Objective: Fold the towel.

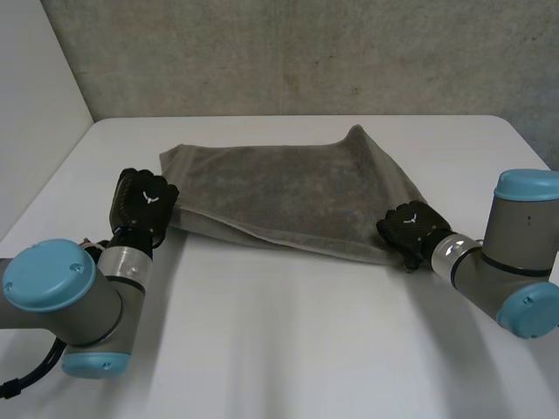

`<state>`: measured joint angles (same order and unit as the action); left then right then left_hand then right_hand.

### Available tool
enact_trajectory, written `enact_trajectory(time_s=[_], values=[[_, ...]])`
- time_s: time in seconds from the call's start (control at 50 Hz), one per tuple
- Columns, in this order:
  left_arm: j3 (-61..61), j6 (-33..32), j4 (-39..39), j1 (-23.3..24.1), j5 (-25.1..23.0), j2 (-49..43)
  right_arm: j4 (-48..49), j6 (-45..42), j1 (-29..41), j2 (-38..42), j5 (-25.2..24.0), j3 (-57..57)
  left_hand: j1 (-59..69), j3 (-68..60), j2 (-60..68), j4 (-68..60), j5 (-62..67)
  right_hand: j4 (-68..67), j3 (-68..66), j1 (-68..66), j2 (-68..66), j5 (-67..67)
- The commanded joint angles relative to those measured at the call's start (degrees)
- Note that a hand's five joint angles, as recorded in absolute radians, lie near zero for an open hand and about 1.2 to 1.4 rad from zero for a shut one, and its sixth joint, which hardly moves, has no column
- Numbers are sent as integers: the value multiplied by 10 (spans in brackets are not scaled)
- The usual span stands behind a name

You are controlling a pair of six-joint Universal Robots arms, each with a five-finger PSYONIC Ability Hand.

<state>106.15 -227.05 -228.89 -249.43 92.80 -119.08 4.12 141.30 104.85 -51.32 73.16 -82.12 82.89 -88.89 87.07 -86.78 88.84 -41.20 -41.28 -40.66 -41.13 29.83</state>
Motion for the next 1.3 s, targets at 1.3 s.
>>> enact_trajectory(time_s=[1.3], values=[[24, 4, 82, -24, 0, 300, -166, 21, -64, -327, 6, 65, -29, 89, -71, 68, -188, -388, -387, -393, -389, 402]])
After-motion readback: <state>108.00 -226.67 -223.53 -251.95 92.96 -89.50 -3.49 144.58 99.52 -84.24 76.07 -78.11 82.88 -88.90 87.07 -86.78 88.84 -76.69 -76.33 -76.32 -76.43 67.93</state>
